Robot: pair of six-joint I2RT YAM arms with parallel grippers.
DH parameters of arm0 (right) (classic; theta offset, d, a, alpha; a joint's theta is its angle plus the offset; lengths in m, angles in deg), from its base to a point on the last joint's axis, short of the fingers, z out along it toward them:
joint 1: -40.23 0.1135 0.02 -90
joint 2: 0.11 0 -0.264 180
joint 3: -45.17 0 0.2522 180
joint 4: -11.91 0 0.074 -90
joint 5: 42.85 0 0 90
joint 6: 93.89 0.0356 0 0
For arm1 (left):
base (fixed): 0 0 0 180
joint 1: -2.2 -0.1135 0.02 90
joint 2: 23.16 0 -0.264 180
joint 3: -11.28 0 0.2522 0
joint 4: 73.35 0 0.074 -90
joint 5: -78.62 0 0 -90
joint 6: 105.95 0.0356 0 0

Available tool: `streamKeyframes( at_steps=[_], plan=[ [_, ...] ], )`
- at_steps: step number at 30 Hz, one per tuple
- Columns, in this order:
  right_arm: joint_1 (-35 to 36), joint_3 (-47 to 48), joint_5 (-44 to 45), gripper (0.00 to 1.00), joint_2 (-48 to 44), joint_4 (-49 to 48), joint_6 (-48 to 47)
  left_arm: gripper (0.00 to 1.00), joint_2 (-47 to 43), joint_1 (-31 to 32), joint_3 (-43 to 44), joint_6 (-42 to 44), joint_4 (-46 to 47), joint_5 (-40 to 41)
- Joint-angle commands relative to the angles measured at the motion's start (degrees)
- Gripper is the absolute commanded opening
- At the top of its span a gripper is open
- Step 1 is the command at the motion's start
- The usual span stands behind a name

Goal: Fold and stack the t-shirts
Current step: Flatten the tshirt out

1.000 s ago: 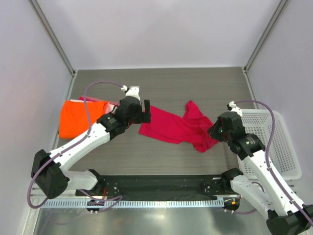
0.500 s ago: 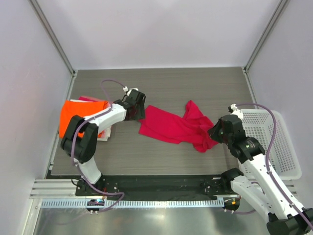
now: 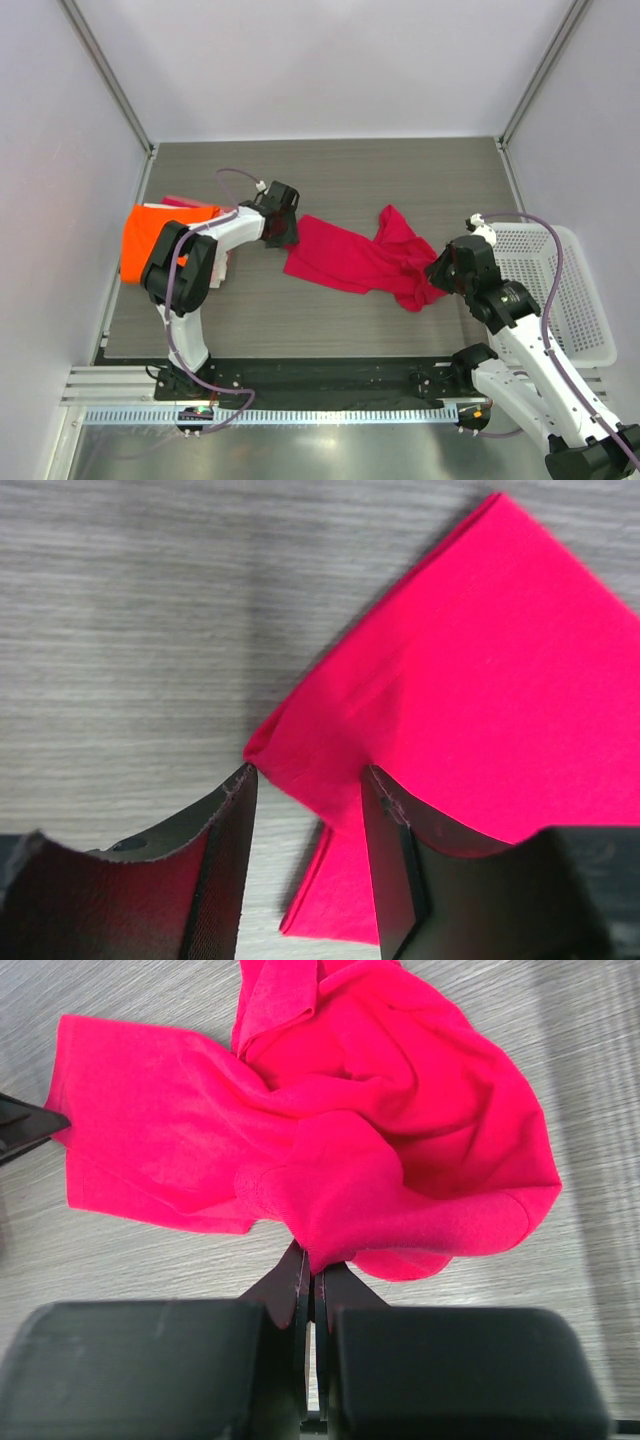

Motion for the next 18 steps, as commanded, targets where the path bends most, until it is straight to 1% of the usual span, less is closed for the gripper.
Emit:
streamKeyframes(
  at_steps=[1,4,7,8,10,11,14,18],
  plan=[
    [-0.25,0.31,-0.29,0.01,-0.96,-2.45,0.44,0.47,1.85,-0.74,1.74,-1.39,1.89,-1.68],
    [-0.25,0.31,-0.38,0.01,-1.14,-2.37,0.53,0.44,2.91,-1.27,2.27,-1.65,1.98,-1.68],
    [-0.17,0.22,-0.38,0.01,-1.23,-2.37,0.53,0.36,3.44,-1.88,2.45,-1.82,2.42,-1.07],
    [-0.17,0.22,-0.29,0.01,-1.14,-2.37,0.53,0.26,3.53,-2.15,2.53,-2.00,2.59,-0.63],
    [-0.17,0.13,-0.29,0.01,-0.88,-2.37,0.53,0.15,3.53,-2.32,2.45,-2.18,3.29,0.42],
    [-0.17,0.13,-0.11,0.01,-0.79,-2.46,0.53,0.00,3.61,-2.76,2.71,-2.09,3.73,1.12],
    [-0.17,0.22,0.50,0.01,0.35,-3.51,0.53,0.00,3.27,-3.20,4.20,-1.91,2.86,2.79],
    [-0.17,0.83,0.24,0.01,4.91,-7.45,-0.09,0.00,-1.03,-3.29,5.17,-1.74,1.63,4.99]
  ],
)
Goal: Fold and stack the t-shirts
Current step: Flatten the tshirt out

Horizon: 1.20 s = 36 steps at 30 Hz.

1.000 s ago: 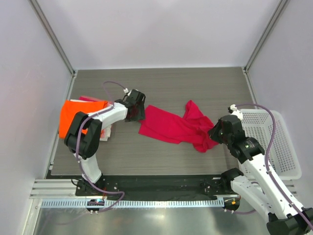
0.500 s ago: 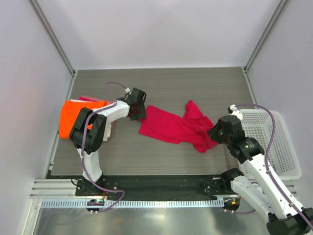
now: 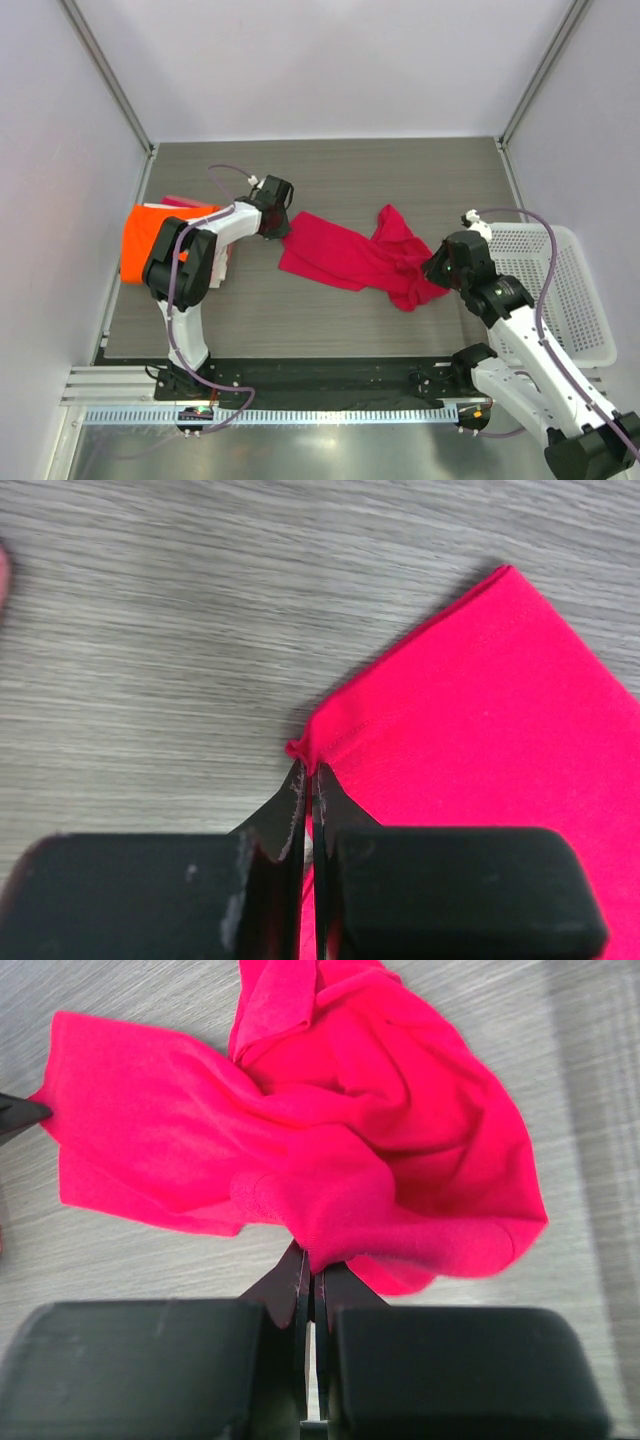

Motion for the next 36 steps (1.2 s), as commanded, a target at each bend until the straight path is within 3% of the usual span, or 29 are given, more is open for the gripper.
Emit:
streamKeyframes(
  at_steps=[1,4,8,15,19,26,32,36],
  plan=[
    [-0.17,1.42,-0.24,0.01,6.76,-8.09,-1.31,0.00,-5.28,-0.60,3.13,0.16,-1.34,3.55],
    [-0.69,8.09,-2.44,0.01,18.26,-8.73,-3.25,0.00,-6.87,-1.04,7.35,1.04,-5.20,3.99],
    [-5.34,22.47,-5.86,0.01,26.99,-9.17,-5.27,0.00,-9.06,-2.97,14.11,2.10,-12.05,5.40],
    [-18.18,47.72,-24.14,0.01,35.10,-3.73,-4.57,0.00,-17.40,-10.18,24.66,-0.45,-19.53,-0.14],
    [-19.68,58.01,-31.52,0.01,32.83,0.58,-5.89,0.00,-25.05,-10.53,29.94,0.78,-24.99,2.15],
    [-19.68,58.91,-39.27,0.01,17.46,1.82,-6.77,0.00,-43.86,-10.45,31.00,0.52,-29.55,1.63],
    [-19.59,59.88,-30.34,0.01,5.24,4.71,-10.36,0.00,-54.49,-10.45,31.27,0.69,-34.12,4.15],
    [-19.59,57.51,-25.74,0.01,4.08,6.21,-11.17,0.00,-54.60,-10.45,29.51,1.13,-34.66,5.75]
  ],
)
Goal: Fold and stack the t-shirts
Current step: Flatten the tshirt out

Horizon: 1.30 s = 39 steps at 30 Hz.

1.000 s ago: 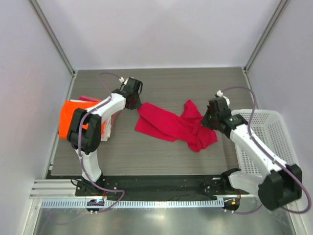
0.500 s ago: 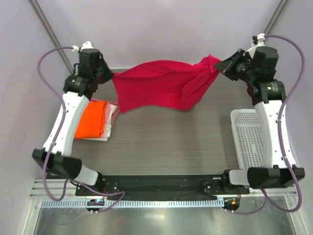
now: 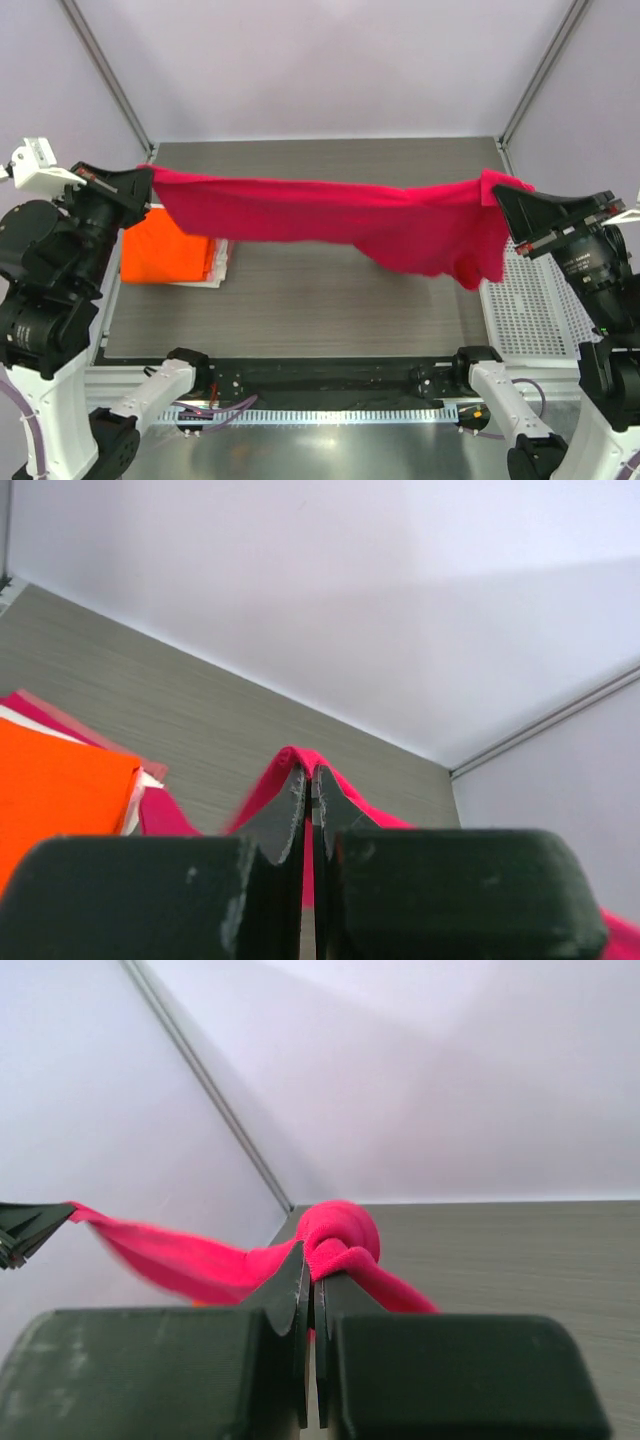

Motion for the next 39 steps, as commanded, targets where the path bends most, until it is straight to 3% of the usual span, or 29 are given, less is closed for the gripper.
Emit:
streamKeyframes(
  at_steps=[1,7,10,13,17,21,24,27,28,33,37,39],
  plan=[
    [-0.09,-3.21,6.48,0.01,2.35,2.28,-1.92,0.00,3.50,-0.09,-3.84,0.87,-3.01,1.99],
    [-0.09,-13.58,5.88,0.01,9.90,-2.98,-0.25,0.00,9.10,-0.09,-14.48,-1.06,5.77,-0.11],
    [-0.01,-13.16,4.64,0.01,18.74,-5.97,-0.33,0.00,16.73,-0.26,-13.18,-2.38,8.15,-1.17],
    [-0.01,-6.84,3.33,0.01,27.19,-6.95,0.10,0.00,23.77,-0.70,-7.74,-3.17,9.12,-0.64],
    [-5.10,8.44,-3.95,0.01,38.36,-8.26,5.53,0.00,34.85,-4.82,7.88,-4.14,5.09,-4.06],
    [-9.22,23.12,-15.01,0.01,47.86,-12.12,13.00,0.00,46.80,-9.92,37.71,-4.67,-3.08,-7.75],
    [-11.51,33.67,-19.95,0.01,54.63,-16.24,20.48,0.00,50.69,-12.64,44.04,-6.85,-4.07,-12.76],
    [-12.66,35.20,-23.04,0.01,56.40,-19.85,23.91,0.00,47.03,-12.83,33.80,-6.95,1.80,-15.05],
    [-12.49,30.66,-24.52,0.01,55.97,-21.00,23.84,0.00,45.52,-12.83,24.36,-6.95,6.18,-15.14],
    [-13.01,1.66,-26.47,0.01,45.70,-35.31,23.93,0.00,39.02,-12.83,0.40,-6.60,16.49,-15.76],
    [-13.54,-21.87,-26.56,0.01,35.61,-38.68,20.68,0.00,31.56,-12.66,-17.96,-6.95,24.73,-15.06],
    [-13.54,-28.76,-26.56,0.01,32.43,-38.85,19.27,0.00,29.17,-12.66,-28.08,-7.74,27.48,-14.18]
  ],
)
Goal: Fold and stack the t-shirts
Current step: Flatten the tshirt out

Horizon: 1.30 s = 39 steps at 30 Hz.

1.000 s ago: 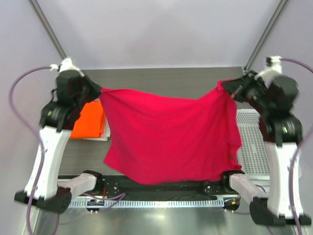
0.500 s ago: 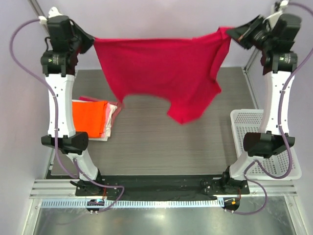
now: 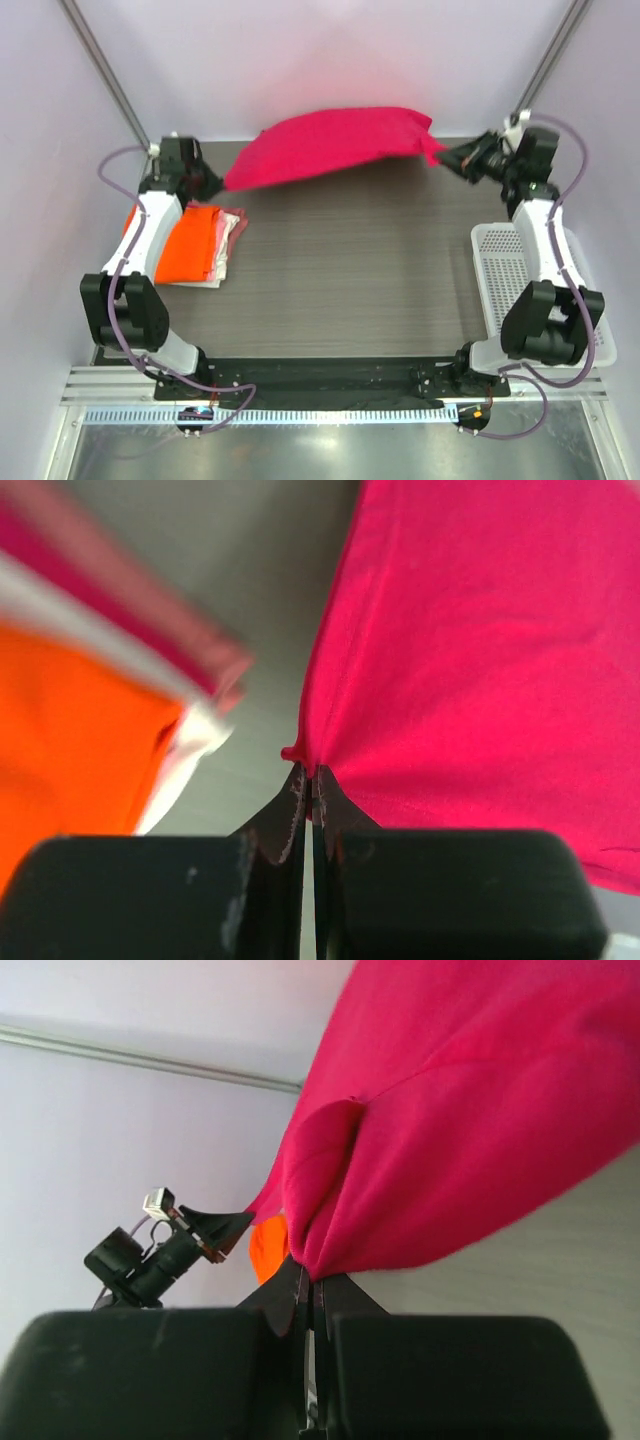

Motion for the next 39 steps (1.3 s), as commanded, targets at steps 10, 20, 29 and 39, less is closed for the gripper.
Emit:
streamKeyframes(
  at_steps=[10,20,29,39],
  plan=[
    [-0.43,-45.57,4.66,0.01,-30.66,5.89,-14.10,0.00,-23.59,1.45,-42.33,-4.86,18.38,2.36],
    [-0.43,-53.85,8.87,0.23,-52.55,26.80,-18.94,0.00,-35.80,3.82,-56.50,-4.68,17.86,7.11],
    [-0.43,-56.92,11.08,0.37,-60.39,34.46,-19.55,0.00,-38.54,3.82,-58.43,-5.30,16.54,8.00],
    [-0.43,-55.35,17.14,0.81,-57.41,32.28,-18.16,0.00,-38.80,3.82,-59.66,-4.86,17.24,8.71]
  ],
)
